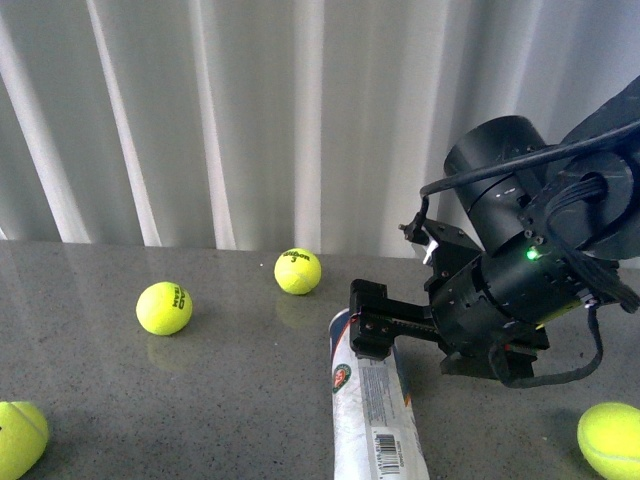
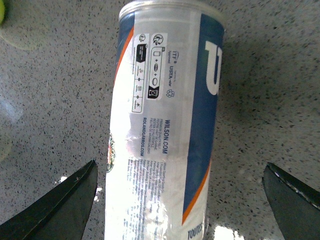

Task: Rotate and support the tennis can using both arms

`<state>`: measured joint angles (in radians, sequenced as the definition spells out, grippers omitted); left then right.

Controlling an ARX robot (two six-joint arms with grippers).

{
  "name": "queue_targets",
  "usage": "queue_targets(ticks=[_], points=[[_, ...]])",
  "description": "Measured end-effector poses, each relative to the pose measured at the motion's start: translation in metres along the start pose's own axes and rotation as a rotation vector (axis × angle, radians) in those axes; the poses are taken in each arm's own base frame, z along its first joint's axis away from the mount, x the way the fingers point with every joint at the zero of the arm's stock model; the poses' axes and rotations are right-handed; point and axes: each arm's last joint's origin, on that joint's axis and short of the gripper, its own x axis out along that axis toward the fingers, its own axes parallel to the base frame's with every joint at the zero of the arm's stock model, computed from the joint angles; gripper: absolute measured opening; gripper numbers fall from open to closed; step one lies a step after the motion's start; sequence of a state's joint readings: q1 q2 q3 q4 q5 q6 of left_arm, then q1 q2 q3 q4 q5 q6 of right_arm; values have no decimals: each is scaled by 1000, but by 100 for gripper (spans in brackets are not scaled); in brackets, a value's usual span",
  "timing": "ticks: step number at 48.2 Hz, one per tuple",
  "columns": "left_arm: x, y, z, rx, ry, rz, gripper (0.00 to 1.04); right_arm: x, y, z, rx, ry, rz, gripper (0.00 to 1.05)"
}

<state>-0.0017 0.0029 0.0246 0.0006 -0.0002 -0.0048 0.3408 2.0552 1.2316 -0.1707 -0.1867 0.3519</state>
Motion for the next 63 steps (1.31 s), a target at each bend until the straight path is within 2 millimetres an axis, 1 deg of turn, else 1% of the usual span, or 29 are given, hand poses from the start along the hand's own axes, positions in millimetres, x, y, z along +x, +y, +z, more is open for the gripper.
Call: queue_targets(ticks=[5, 10, 17, 22, 25, 27, 28, 29, 33, 34, 39, 43, 44, 46, 47, 50, 51, 53, 56, 57, 58, 59, 60, 63], points=[[0, 0, 0, 0, 0, 0, 98, 17, 4, 1, -10, 27, 8, 98], [0, 0, 0, 0, 0, 0, 98, 30, 12, 3, -24, 43, 27, 98], [0, 0, 0, 0, 0, 0, 98, 44, 20, 0, -38, 84, 33, 98], [0, 0, 0, 0, 0, 0, 98, 50, 20, -4, -38, 104, 31, 98], [0, 0, 0, 0, 0, 0, 98, 50, 18, -4, -44, 108, 24, 88], [0, 0, 0, 0, 0, 0, 98, 49, 17, -4, -60, 106, 16, 79], [0, 0, 0, 0, 0, 0, 98, 48, 16, -4, -63, 106, 15, 78], [0, 0, 0, 0, 0, 0, 98, 47, 14, -4, -72, 108, 12, 73], [0, 0, 0, 0, 0, 0, 98, 39, 8, -4, -144, 92, -21, 61], [0, 0, 0, 0, 0, 0, 98, 35, 7, -3, -191, 83, -30, 57], [0, 0, 0, 0, 0, 0, 98, 21, 7, 2, -326, 34, -22, 49], [0, 0, 0, 0, 0, 0, 98, -8, 17, 14, -562, -42, 35, 38], [0, 0, 0, 0, 0, 0, 98, -12, 18, 15, -590, -51, 39, 37], [0, 0, 0, 0, 0, 0, 98, -24, 24, 19, -712, -84, 73, 34], [0, 0, 0, 0, 0, 0, 98, -31, 28, 21, -821, -104, 94, 31], [0, 0, 0, 0, 0, 0, 98, -40, 34, 21, -998, -126, 112, 27], [0, 0, 0, 0, 0, 0, 98, -40, 35, 21, -1076, -130, 109, 26], [0, 0, 0, 0, 0, 0, 98, -40, 37, 19, -1170, -130, 103, 25], [0, 0, 0, 0, 0, 0, 98, -34, 36, 16, -1319, -111, 88, 23], [0, 0, 0, 0, 0, 0, 98, -30, 35, 14, -1375, -98, 85, 22], [0, 0, 0, 0, 0, 0, 98, -28, 34, 13, -1386, -89, 83, 21], [0, 0, 0, 0, 0, 0, 98, -23, 32, 11, -1451, -72, 80, 20], [0, 0, 0, 0, 0, 0, 98, -21, 31, 10, -1462, -62, 79, 20], [0, 0, 0, 0, 0, 0, 98, -6, 23, 1, -1586, -9, 82, 17]])
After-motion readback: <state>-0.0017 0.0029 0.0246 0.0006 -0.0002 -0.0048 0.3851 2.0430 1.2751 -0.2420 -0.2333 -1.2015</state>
